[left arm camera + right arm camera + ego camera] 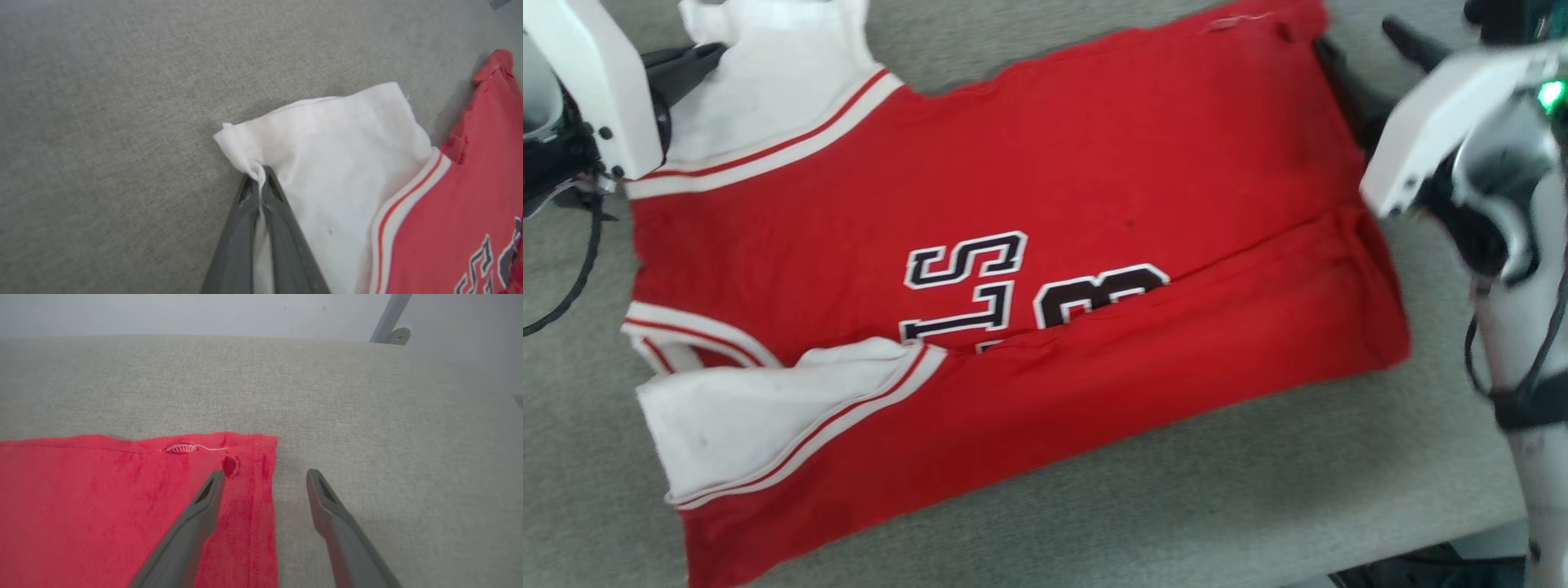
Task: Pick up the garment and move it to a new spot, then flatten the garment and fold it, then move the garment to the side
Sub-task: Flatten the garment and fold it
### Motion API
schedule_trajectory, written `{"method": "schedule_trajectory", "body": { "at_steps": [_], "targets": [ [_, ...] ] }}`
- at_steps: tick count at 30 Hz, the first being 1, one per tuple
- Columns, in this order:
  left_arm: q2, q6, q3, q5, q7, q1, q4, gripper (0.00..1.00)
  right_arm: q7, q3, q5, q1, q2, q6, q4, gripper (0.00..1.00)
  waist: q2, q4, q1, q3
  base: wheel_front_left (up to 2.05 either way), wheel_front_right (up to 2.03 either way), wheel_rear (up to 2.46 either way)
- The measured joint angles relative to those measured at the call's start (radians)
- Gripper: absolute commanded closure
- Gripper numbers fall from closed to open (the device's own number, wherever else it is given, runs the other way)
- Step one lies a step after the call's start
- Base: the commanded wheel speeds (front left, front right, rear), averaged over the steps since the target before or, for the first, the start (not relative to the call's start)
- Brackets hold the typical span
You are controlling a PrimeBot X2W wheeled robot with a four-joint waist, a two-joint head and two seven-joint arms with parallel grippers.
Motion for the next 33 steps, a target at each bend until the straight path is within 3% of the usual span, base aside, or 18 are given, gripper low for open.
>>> {"method": "schedule_trajectory", "body": {
  "at_steps": [10, 11, 12, 13, 14, 24, 33],
  "targets": [
    [-0.035, -0.001, -0.023, 0.004, -0.060, -0.030, -0.024, 1.00, 0.183, 0.022, -0.008, -0.193, -0.008, 0.000, 0.235, 0.00, 0.0000, 0.065, 0.0000, 0.032, 0.00, 0.00, 0.00],
    [-0.038, -0.001, -0.026, 0.004, -0.062, -0.033, -0.024, 1.00, 0.194, 0.021, -0.010, -0.204, -0.006, 0.000, 0.250, 0.09, 0.0000, 0.069, 0.0000, 0.033, 0.00, 0.00, 0.00],
    [-0.041, -0.001, -0.029, 0.004, -0.067, -0.034, -0.026, 1.00, 0.198, 0.017, -0.010, -0.211, -0.001, 0.000, 0.261, 0.56, 0.0000, 0.071, 0.0000, 0.033, 0.00, 0.00, 0.00],
    [-0.045, -0.001, -0.032, 0.004, -0.072, -0.035, -0.030, 1.00, 0.198, 0.013, -0.011, -0.215, 0.001, 0.000, 0.268, 0.85, 0.0000, 0.074, 0.0000, 0.033, 0.00, 0.00, 0.00],
    [-0.049, -0.001, -0.034, 0.004, -0.082, -0.035, -0.031, 1.00, 0.187, 0.011, -0.016, -0.218, 0.002, 0.000, 0.271, 1.00, 0.0000, 0.076, 0.0000, 0.032, 0.00, 0.00, 0.00],
    [-0.058, -0.001, -0.052, -0.004, -0.225, 0.010, -0.120, 1.00, 0.117, 0.015, 0.011, -0.164, -0.010, 0.000, 0.242, 1.00, 0.0000, 0.101, 0.0000, -0.058, 0.00, 0.00, 0.00],
    [0.028, -0.001, -0.065, -0.042, -0.405, 0.187, -0.339, 1.00, 0.103, 0.013, 0.081, 0.078, -0.110, 0.000, 0.077, 1.00, 0.0000, 0.158, 0.0000, -0.210, 0.00, 0.00, 0.00]
  ]
}}
